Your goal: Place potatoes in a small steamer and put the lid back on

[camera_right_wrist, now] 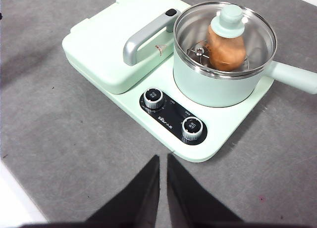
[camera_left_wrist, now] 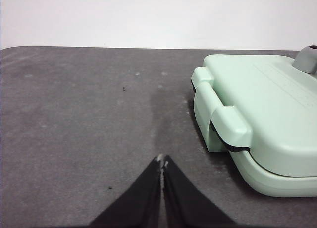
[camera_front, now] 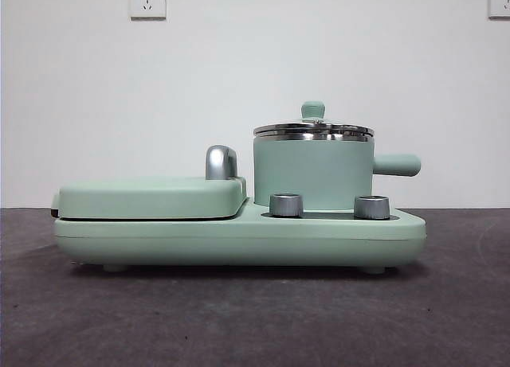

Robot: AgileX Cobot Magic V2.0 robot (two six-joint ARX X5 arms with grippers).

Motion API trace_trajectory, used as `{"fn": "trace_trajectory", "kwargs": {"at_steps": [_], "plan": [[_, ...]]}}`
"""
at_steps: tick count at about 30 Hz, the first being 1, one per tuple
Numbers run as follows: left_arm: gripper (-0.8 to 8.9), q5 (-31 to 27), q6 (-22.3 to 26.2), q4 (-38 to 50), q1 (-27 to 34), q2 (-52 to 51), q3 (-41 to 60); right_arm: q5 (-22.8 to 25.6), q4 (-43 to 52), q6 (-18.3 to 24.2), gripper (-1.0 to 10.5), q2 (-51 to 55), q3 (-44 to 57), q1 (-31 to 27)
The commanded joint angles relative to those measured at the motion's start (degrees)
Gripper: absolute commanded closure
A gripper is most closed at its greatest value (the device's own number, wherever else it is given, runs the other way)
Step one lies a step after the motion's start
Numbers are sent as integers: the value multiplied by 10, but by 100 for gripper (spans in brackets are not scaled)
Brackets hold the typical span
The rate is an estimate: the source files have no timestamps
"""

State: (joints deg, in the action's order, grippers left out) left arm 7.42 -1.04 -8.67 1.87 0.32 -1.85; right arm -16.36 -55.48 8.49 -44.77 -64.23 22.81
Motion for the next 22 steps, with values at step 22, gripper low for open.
{"fn": "trace_trajectory", "kwargs": {"at_steps": [22], "plan": [[807,0,1,9,1,-1,11,92,450,-28,925,370,542,-151]]}}
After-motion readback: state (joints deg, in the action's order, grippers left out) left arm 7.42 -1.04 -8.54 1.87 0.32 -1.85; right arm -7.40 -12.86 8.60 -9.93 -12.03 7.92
